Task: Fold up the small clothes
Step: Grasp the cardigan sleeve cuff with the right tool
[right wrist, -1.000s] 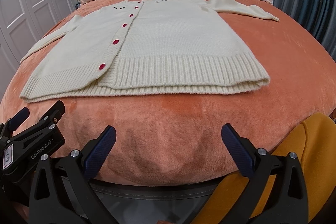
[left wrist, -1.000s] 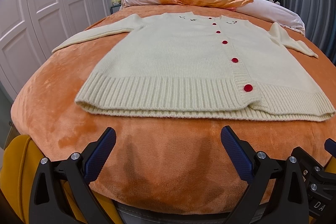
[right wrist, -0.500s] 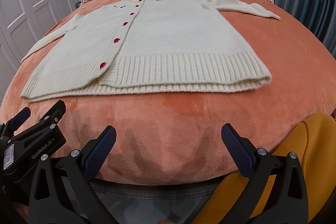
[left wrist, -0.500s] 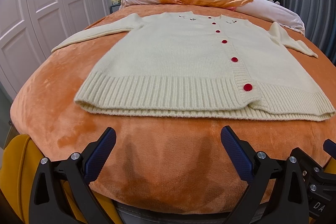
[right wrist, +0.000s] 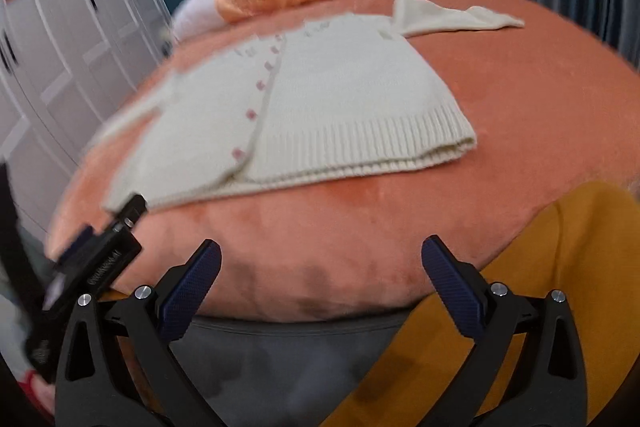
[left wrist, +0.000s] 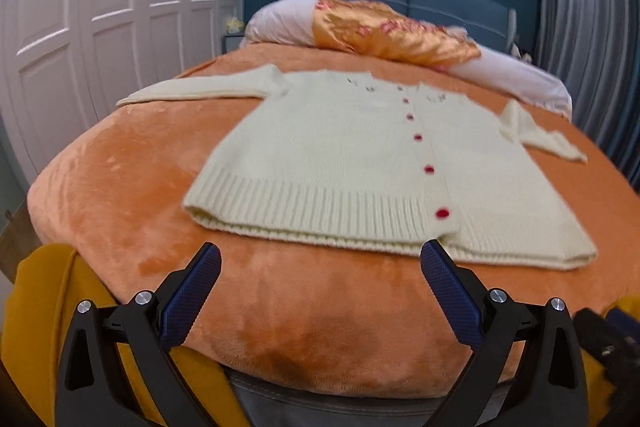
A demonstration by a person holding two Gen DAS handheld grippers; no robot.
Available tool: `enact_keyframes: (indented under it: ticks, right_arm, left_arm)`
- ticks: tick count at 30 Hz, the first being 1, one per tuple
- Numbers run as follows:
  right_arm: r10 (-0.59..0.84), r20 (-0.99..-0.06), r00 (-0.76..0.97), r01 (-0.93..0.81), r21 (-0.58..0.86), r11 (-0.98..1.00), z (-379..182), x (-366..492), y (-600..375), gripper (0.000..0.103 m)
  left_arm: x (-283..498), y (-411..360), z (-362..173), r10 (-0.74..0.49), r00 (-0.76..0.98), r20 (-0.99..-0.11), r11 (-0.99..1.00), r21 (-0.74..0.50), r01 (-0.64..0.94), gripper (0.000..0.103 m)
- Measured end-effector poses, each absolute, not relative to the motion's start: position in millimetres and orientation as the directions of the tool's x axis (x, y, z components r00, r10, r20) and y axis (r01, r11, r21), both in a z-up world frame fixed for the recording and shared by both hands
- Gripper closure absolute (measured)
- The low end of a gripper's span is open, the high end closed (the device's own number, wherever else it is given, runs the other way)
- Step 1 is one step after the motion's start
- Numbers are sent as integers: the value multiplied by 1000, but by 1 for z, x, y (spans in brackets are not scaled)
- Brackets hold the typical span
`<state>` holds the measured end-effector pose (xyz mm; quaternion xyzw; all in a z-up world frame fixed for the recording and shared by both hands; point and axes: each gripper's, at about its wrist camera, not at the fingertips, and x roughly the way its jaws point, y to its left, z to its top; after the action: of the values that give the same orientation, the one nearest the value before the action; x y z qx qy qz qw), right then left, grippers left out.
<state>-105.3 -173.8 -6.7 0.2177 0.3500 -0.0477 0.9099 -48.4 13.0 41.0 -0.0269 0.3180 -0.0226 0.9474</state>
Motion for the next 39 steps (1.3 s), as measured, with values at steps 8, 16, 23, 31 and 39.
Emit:
enact_keyframes:
  ticks: [8, 16, 23, 31, 39]
  right_arm:
    - [2, -632, 775, 256, 315, 914, 13, -57, -254, 5]
    - [-307, -622, 720, 486, 136, 864, 24, 99, -428, 5]
    - [-334, -706, 624, 677, 276, 683, -13, 191, -560, 5]
    - [-247, -736, 630, 753, 501, 427, -63, 231, -633, 40]
    - [-207, -534, 820, 530, 569, 629, 20, 266, -590, 94]
  left_arm:
    - [4, 18, 70, -29, 800, -599, 999, -34, 11, 5]
    - [107, -7, 98, 2, 828, -560, 1000, 17, 9, 5]
    - [195, -37, 84, 54, 774, -630, 995, 101, 13, 5]
    - [252, -45, 56, 72, 747, -660, 995, 96, -11, 5]
    - [265, -32, 44, 71, 730, -680, 997, 57, -44, 5]
